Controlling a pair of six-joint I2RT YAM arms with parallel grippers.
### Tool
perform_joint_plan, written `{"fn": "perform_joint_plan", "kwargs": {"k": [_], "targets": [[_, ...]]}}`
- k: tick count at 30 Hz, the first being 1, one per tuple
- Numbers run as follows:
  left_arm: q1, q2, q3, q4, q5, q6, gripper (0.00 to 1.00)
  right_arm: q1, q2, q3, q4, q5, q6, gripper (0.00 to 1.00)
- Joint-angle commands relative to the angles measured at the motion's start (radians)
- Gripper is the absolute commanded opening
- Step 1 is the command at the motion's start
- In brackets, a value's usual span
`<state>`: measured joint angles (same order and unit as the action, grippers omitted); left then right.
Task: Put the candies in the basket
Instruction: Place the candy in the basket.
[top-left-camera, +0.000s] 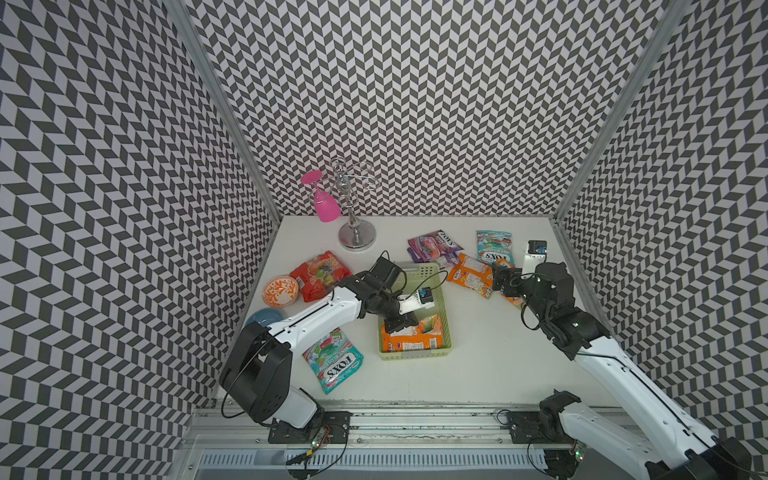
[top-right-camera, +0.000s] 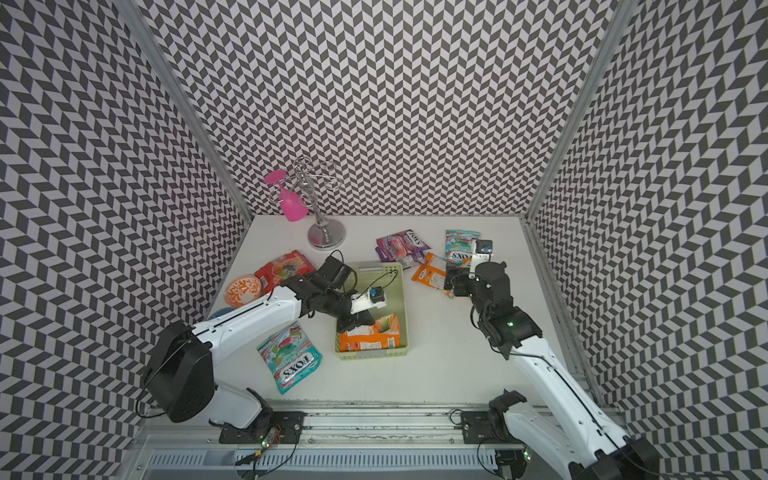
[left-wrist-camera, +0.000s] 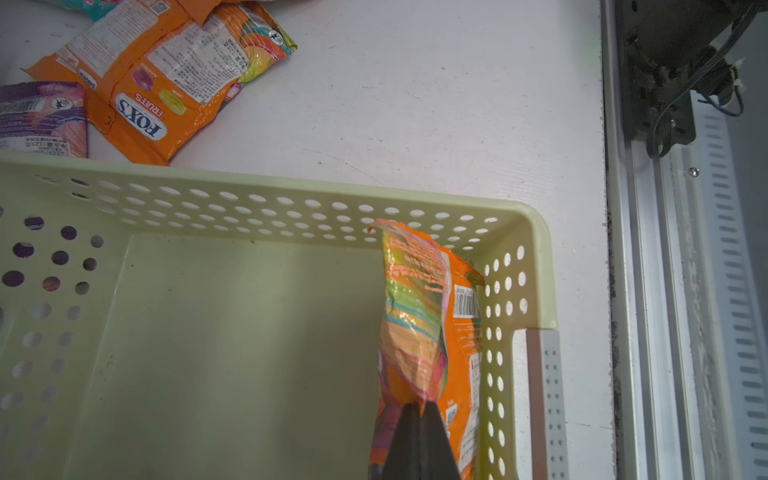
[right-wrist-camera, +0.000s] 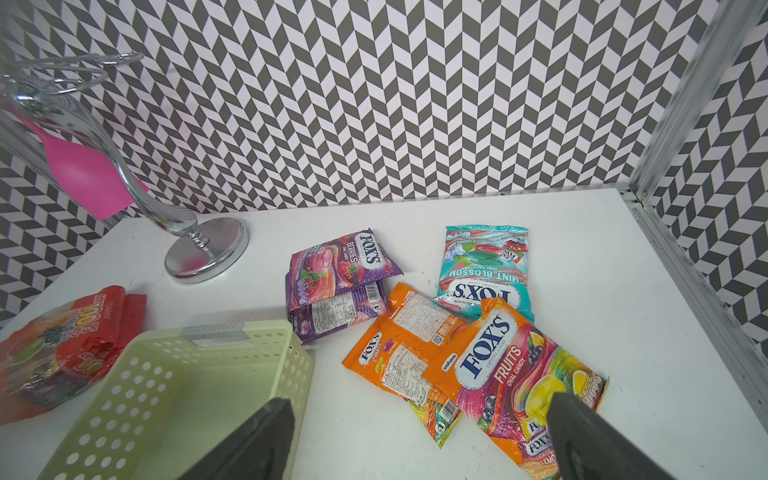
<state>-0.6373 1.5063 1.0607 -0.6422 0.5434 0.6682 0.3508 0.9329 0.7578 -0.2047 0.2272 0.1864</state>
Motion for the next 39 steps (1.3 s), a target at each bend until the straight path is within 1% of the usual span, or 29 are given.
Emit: {"fn": "perform_joint_plan", "kwargs": {"k": [1, 4, 7, 8, 10, 14, 16, 19, 20, 21, 27, 29, 31, 33, 34, 36, 37, 39], "targets": [[-0.014, 0.022, -0.019, 0.036, 0.012, -0.019, 0.00, -0.002, -0.024, -0.021, 0.060, -0.011, 0.006, 0.99], [-0.019, 0.046, -0.020, 0.046, -0.011, -0.028, 0.00, -0.004, -0.023, -0.019, 0.060, -0.008, 0.003, 0.99], [-0.024, 0.053, -0.029, 0.066, -0.009, -0.040, 0.00, -0.004, -0.026, -0.024, 0.068, -0.012, 0.008, 0.99], [-0.026, 0.057, -0.030, 0.068, -0.013, -0.043, 0.03, -0.003, -0.027, -0.027, 0.067, -0.015, 0.007, 0.99], [-0.031, 0.066, -0.028, 0.070, -0.030, -0.055, 0.13, -0.004, -0.028, -0.024, 0.064, -0.011, 0.007, 0.99], [-0.031, 0.046, -0.047, 0.106, -0.057, -0.077, 0.30, -0.004, -0.025, -0.023, 0.061, 0.003, 0.001, 0.99], [-0.031, 0.046, -0.052, 0.116, -0.067, -0.083, 0.40, -0.004, -0.028, -0.026, 0.064, -0.004, 0.002, 0.99], [-0.030, 0.038, -0.027, 0.101, -0.070, -0.099, 0.51, -0.004, -0.022, -0.022, 0.059, 0.002, 0.002, 0.99], [-0.031, 0.030, -0.024, 0.101, -0.072, -0.103, 0.52, -0.004, -0.021, -0.021, 0.057, 0.004, 0.001, 0.99], [-0.031, 0.020, -0.021, 0.103, -0.071, -0.106, 0.57, -0.004, -0.022, -0.024, 0.059, 0.002, 0.004, 0.99], [-0.023, -0.043, -0.008, 0.098, -0.087, -0.131, 0.62, -0.003, -0.037, -0.058, 0.076, -0.015, 0.007, 0.99], [-0.005, -0.071, -0.014, 0.108, -0.082, -0.148, 0.66, -0.003, -0.034, -0.061, 0.080, -0.018, 0.009, 0.99], [0.019, -0.090, -0.018, 0.120, -0.082, -0.164, 0.74, -0.003, -0.030, -0.060, 0.081, -0.017, 0.011, 0.99], [0.045, -0.104, -0.013, 0.121, -0.084, -0.179, 0.76, -0.003, -0.021, -0.059, 0.077, -0.005, 0.013, 0.99], [0.065, -0.113, -0.013, 0.123, -0.085, -0.189, 0.79, -0.002, -0.014, -0.057, 0.076, 0.003, 0.011, 0.99], [0.106, -0.137, -0.020, 0.140, -0.087, -0.216, 0.87, -0.001, 0.000, -0.055, 0.074, 0.017, 0.010, 0.99], [0.129, -0.154, -0.027, 0.154, -0.088, -0.230, 0.98, 0.000, 0.008, -0.056, 0.074, 0.025, 0.011, 0.99], [0.167, -0.177, -0.040, 0.173, -0.097, -0.249, 0.99, 0.002, 0.019, -0.057, 0.072, 0.034, 0.014, 0.99]]}}
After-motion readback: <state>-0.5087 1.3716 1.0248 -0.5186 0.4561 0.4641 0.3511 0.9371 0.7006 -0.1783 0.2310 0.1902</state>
